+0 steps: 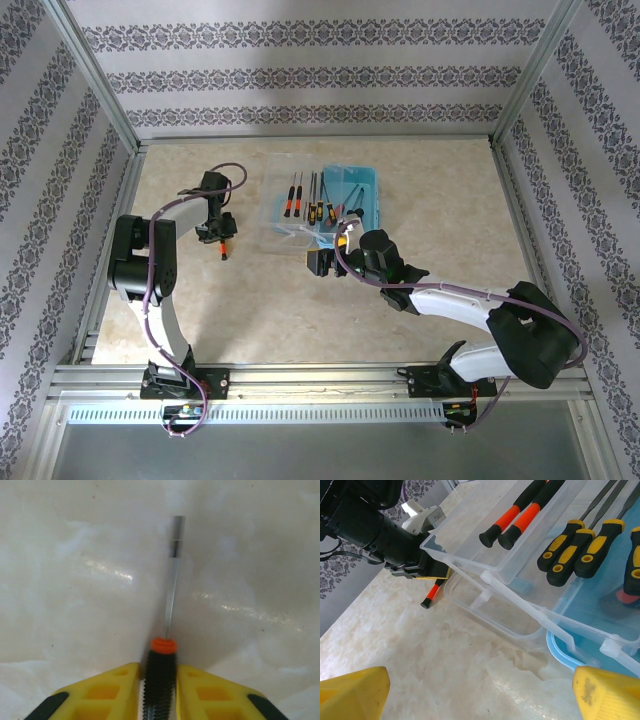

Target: Pack the tool kit

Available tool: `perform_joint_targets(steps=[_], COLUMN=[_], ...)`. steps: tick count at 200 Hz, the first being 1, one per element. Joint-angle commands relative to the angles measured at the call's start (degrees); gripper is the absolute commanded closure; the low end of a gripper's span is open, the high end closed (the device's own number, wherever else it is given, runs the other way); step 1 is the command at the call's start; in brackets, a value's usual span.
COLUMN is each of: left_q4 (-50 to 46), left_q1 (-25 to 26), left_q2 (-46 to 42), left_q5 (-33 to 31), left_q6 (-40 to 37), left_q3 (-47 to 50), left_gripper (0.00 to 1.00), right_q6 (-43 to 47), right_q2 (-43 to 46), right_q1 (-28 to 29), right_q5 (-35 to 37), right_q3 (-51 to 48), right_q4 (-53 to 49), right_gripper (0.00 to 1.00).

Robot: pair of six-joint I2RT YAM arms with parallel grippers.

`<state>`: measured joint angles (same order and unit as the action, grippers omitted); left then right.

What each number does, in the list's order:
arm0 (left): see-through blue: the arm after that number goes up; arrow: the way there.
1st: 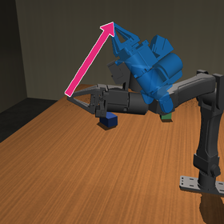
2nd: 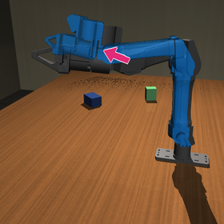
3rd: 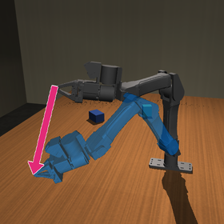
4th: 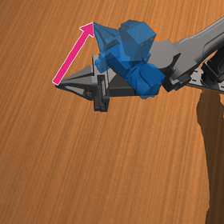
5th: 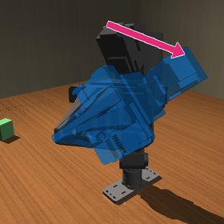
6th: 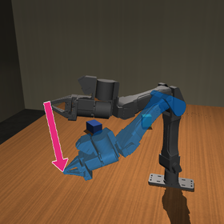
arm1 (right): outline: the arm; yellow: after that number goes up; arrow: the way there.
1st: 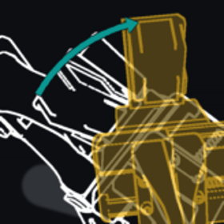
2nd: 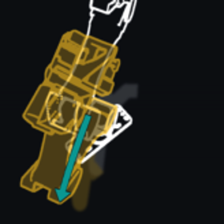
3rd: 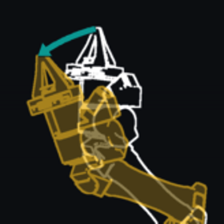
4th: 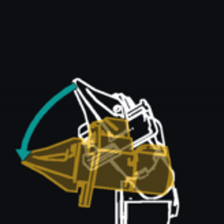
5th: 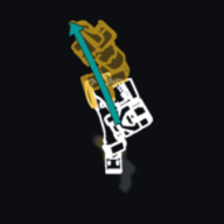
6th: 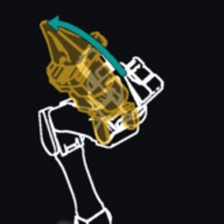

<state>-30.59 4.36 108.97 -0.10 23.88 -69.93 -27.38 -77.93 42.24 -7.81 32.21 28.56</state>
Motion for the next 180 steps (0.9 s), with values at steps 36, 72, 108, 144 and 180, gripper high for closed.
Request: perform_joint_targets(steps=[36, 72, 108, 144, 180], left_q4=[-1.01, -2.15, -3.83, -7.85, -10.23], left_q1=[-0.46, -0.45, -0.01, 2.6, 9.29], left_q2=[-3.22, -7.6, -12.38, -17.66, -20.71], left_q5=[2.29, 3.06, 3.09, 1.93, -1.04], left_q6=[-0.29, 0.0, 0.5, 0.5, 1.51], left_q3=[2.17, 2.74, 3.49, 0.29, -5.62], left_gripper=[0.85, 0.85, 0.85, 0.86, 0.86], right_q6=[0.83, 0.97, 0.75, 0.59, -1.94], right_q2=[0.59, 0.33, 0.19, 2.28, 3.96], right_q1=[0.25, 0.26, 0.28, 0.06, -1.75], right_q5=[1.22, 1.66, 2.39, 7.67, 14.17], right_q3=[0.84, 0.84, 0.71, -0.77, -1.91], right_q4=[0.4, 0.45, 0.54, 0.35, -2.0], right_gripper=[0.07, 0.07, 0.07, 0.07, 0.06])
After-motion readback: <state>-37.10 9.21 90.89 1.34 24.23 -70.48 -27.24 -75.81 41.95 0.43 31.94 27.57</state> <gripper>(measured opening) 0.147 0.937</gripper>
